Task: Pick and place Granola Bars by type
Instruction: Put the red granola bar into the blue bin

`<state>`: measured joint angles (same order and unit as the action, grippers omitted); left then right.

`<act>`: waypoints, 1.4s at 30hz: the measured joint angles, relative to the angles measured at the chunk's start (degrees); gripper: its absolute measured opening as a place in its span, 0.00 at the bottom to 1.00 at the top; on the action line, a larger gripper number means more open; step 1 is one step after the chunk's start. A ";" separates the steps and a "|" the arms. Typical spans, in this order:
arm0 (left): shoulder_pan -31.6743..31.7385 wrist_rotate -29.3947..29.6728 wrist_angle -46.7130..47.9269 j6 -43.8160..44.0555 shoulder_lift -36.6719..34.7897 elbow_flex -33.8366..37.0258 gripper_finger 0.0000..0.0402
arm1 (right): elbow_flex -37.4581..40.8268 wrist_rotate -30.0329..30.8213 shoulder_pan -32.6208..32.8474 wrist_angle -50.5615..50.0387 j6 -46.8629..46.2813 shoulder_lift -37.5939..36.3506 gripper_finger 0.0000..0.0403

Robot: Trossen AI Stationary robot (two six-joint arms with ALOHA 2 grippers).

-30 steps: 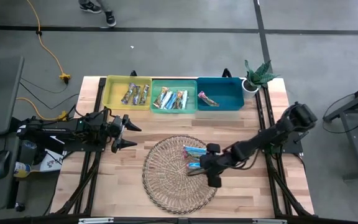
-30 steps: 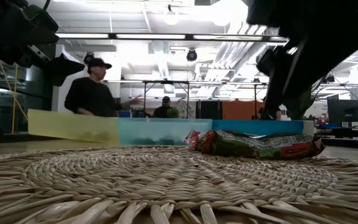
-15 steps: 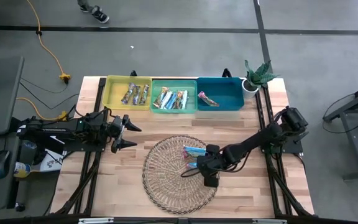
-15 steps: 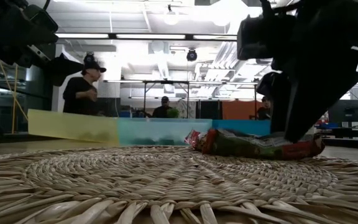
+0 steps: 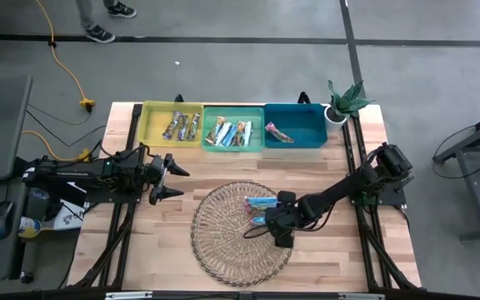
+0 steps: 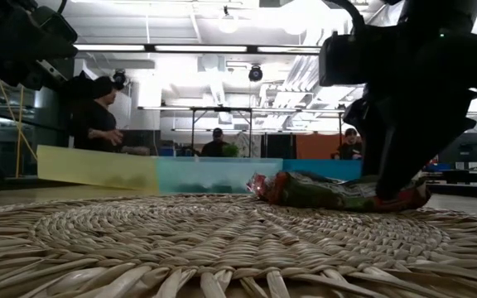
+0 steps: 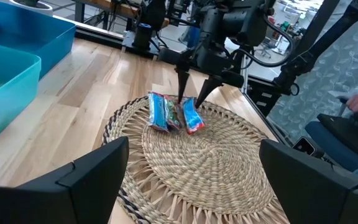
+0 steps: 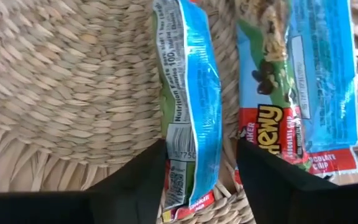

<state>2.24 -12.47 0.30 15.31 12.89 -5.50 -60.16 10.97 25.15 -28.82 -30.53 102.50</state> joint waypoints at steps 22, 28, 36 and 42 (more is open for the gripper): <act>-0.02 0.21 0.00 0.00 0.02 0.00 0.89 | 0.07 -3.03 0.02 0.93 5.10 0.75 0.20; -0.01 0.19 0.00 0.00 0.01 0.00 0.89 | 0.07 -5.27 -0.31 1.18 5.06 0.09 0.13; -0.02 0.04 0.09 0.00 0.02 0.00 0.89 | -0.11 -10.68 -3.13 3.78 3.55 -5.68 0.13; -0.01 -0.06 0.26 0.00 0.02 0.00 0.89 | -0.15 -17.52 -7.44 10.44 3.55 -13.37 0.12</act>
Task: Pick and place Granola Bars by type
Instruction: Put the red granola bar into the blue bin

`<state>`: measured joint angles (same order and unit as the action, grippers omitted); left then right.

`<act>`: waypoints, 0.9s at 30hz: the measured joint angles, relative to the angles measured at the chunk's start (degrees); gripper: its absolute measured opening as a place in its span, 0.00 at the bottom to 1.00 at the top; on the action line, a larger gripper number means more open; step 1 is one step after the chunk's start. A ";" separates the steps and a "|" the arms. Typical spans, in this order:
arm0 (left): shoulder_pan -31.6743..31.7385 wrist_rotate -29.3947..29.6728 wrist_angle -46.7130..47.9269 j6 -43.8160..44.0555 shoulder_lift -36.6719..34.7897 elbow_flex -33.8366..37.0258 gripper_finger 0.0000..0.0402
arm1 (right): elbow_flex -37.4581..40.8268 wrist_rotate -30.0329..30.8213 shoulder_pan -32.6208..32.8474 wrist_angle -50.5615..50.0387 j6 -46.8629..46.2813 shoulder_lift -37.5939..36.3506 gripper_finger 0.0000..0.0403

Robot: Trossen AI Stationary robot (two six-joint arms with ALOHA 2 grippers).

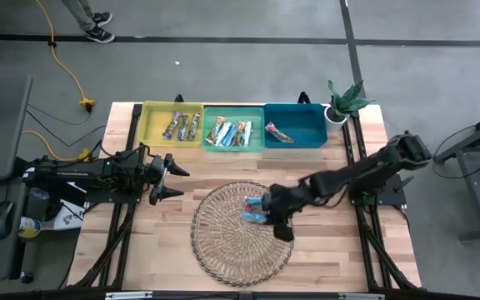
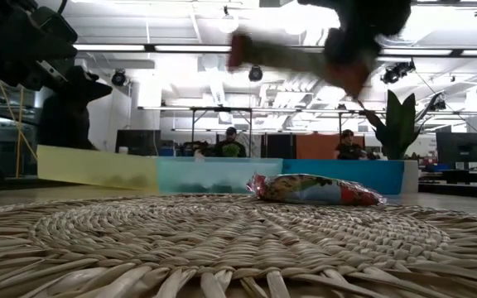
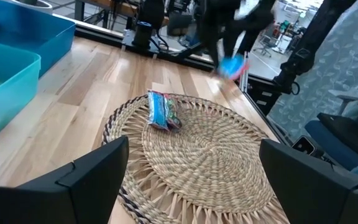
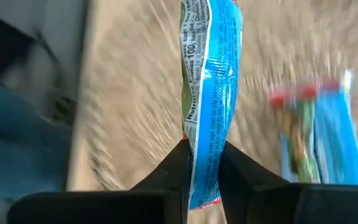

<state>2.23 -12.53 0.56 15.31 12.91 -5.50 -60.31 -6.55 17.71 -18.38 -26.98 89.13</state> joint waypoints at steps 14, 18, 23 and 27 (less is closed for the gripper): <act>-0.01 0.07 0.04 0.00 0.00 0.00 0.89 | -0.02 -14.22 -10.53 27.47 2.05 -13.62 0.12; -0.01 0.07 0.11 0.01 0.00 0.00 0.89 | -0.04 -16.56 -12.19 32.37 2.14 -13.89 0.12; 0.00 0.12 0.07 0.01 -0.01 0.00 0.89 | -0.04 -15.74 -13.25 33.26 3.76 -13.87 0.11; -0.01 0.26 0.07 0.02 0.00 0.00 0.89 | -0.04 -11.23 -14.94 33.43 5.98 -13.87 0.12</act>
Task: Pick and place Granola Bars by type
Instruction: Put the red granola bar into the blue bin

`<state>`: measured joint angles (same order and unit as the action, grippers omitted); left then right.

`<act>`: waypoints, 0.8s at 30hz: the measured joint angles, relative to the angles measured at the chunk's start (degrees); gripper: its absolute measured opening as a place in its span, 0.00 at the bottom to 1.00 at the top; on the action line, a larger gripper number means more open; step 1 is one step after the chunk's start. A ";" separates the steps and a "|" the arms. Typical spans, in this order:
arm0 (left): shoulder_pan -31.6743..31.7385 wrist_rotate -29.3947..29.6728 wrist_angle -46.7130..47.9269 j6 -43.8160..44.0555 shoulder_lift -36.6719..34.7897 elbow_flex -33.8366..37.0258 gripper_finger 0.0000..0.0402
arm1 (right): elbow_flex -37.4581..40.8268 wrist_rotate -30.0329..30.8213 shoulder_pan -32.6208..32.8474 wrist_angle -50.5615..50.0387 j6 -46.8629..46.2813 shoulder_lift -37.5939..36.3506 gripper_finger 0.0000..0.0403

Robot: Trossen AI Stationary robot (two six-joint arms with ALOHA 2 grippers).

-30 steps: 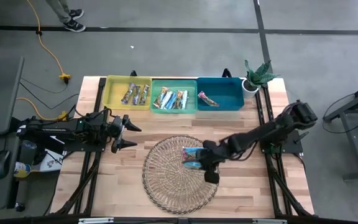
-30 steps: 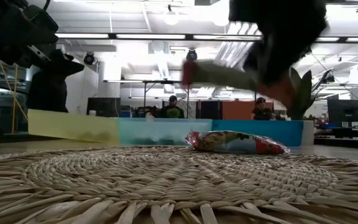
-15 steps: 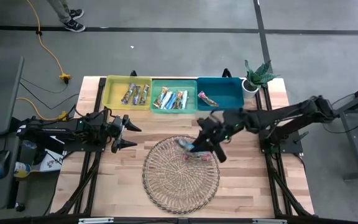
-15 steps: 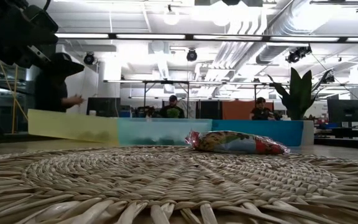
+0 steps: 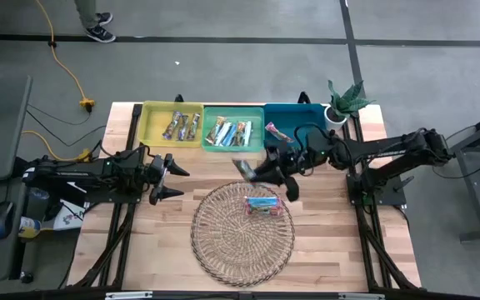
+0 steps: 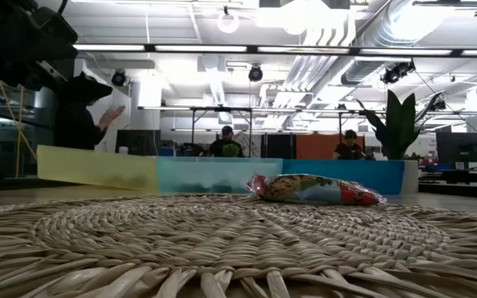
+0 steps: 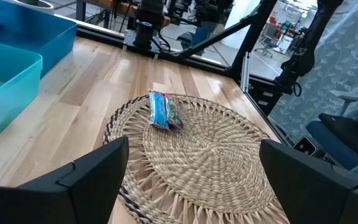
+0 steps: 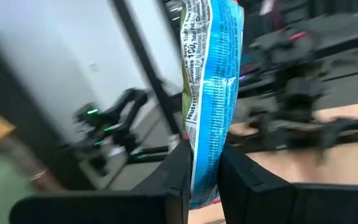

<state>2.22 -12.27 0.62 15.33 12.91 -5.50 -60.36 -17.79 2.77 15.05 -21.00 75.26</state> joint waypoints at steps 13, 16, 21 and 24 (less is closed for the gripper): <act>0.01 -0.02 0.04 -0.02 -0.01 0.00 0.89 | 0.00 12.61 -6.51 2.89 7.56 -2.52 0.12; 0.01 -0.04 0.02 0.00 -0.02 0.00 0.89 | 0.00 15.36 -8.78 2.90 9.64 -4.76 0.12; 0.00 -0.04 0.00 0.00 -0.02 0.00 0.89 | 0.00 21.21 -12.87 2.30 13.88 -8.75 0.12; 0.02 -0.04 0.00 0.00 -0.02 0.00 0.89 | 0.00 25.67 -15.77 0.18 15.07 -10.90 0.12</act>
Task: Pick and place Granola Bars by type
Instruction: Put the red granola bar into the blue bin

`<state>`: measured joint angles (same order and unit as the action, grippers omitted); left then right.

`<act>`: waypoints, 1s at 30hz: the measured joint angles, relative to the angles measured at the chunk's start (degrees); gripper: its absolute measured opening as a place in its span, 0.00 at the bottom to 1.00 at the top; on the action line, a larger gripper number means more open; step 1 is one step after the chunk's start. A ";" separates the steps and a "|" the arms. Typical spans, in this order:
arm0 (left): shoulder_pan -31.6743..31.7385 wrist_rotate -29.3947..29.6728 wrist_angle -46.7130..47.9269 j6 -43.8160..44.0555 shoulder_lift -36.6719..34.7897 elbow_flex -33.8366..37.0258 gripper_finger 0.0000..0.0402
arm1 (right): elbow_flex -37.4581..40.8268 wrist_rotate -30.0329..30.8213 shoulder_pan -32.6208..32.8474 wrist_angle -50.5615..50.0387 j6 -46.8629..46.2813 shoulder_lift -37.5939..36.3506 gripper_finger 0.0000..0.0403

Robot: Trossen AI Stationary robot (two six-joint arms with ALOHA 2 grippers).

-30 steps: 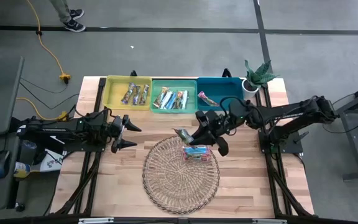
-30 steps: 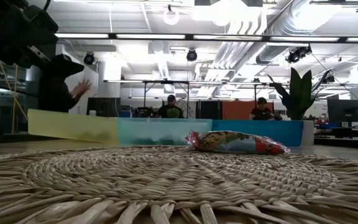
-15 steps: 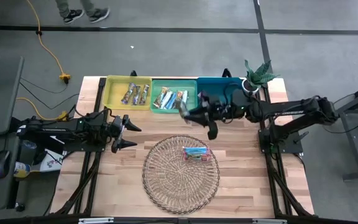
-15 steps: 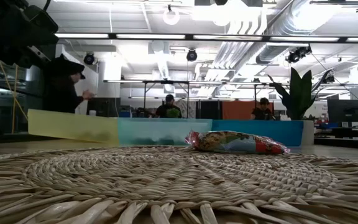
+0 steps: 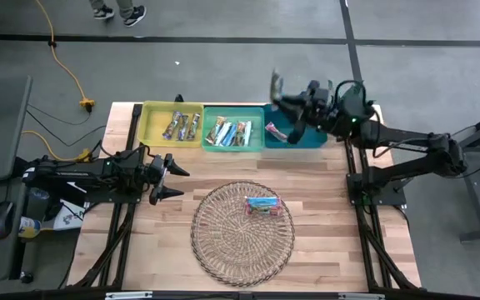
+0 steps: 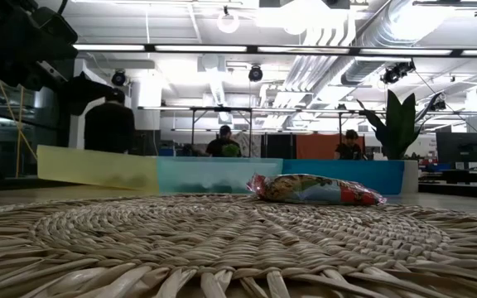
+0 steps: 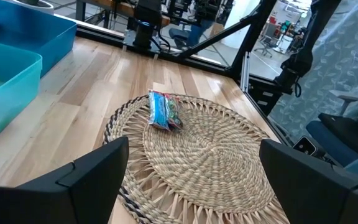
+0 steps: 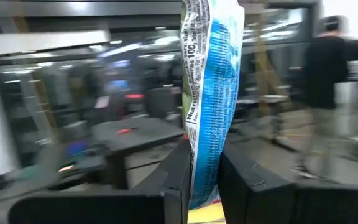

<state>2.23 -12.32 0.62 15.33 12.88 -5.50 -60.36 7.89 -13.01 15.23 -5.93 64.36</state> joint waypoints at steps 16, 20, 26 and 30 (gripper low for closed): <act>-0.01 -0.26 0.00 -0.01 0.01 0.00 0.89 | -0.02 11.02 -15.23 -26.70 -15.24 3.59 0.13; 0.01 -0.24 0.00 -0.01 0.02 0.00 0.89 | -0.02 7.44 -18.40 -32.63 -18.62 7.98 0.13; -0.02 -0.22 -0.01 -0.01 0.02 0.00 0.89 | -0.02 2.55 -20.89 -37.76 -21.09 15.57 0.13; -0.02 -0.20 -0.02 0.00 0.02 0.00 0.89 | -0.02 0.94 -21.18 -42.96 -22.57 20.67 0.13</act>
<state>2.22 -12.51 0.60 15.33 12.91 -5.50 -60.38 8.83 -34.19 -27.73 -28.50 85.03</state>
